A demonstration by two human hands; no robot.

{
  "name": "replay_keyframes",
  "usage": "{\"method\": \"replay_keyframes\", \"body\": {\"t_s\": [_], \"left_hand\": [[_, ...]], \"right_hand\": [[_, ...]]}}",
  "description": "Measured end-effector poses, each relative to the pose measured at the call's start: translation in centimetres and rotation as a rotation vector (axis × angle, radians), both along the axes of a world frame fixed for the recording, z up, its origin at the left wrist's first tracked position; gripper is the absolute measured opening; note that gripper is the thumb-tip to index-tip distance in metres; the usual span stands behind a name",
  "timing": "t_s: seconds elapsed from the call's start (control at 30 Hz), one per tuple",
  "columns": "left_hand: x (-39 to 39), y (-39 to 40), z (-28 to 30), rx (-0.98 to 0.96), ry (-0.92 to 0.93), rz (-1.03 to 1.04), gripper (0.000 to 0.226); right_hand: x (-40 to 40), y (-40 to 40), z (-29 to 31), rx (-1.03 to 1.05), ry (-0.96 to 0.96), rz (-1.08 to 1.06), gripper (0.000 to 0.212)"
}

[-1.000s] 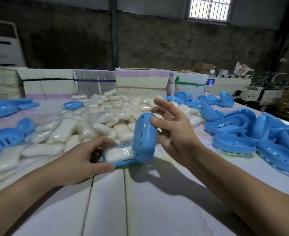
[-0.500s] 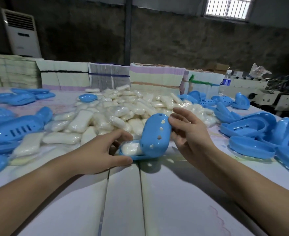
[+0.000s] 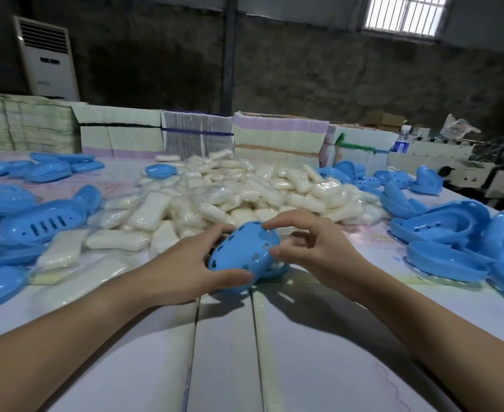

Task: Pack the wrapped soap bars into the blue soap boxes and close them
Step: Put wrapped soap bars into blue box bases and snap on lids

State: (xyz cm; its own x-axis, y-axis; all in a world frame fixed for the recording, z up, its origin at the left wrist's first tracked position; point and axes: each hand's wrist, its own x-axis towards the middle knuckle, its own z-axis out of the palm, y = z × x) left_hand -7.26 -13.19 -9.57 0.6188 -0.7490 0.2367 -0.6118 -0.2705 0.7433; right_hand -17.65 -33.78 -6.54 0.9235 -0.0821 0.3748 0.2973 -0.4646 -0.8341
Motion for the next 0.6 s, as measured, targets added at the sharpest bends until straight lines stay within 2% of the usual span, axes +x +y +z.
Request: {"method": "replay_keyframes", "body": {"t_s": [0.13,0.23,0.37,0.47,0.6], "left_hand": [[0.3,0.2,-0.3,-0.024,0.028,-0.022,0.063],[0.4,0.2,-0.4,-0.011,-0.028,-0.014,0.057],[0.2,0.0,-0.1,0.014,-0.098,-0.029,0.047],[0.1,0.0,-0.1,0.020,-0.122,-0.041,0.054],[0.2,0.0,-0.1,0.069,-0.211,-0.016,0.073]], "right_hand": [[-0.2,-0.2,0.3,-0.233,-0.034,-0.028,0.045],[0.0,-0.9,0.0,-0.378,-0.058,-0.063,0.049],[0.3,-1.1,-0.5,-0.541,-0.045,0.044,0.057],[0.5,-1.1,-0.9,-0.622,-0.021,0.089,0.064],[0.6,-1.3,-0.9,-0.630,-0.038,0.074,0.064]]}}
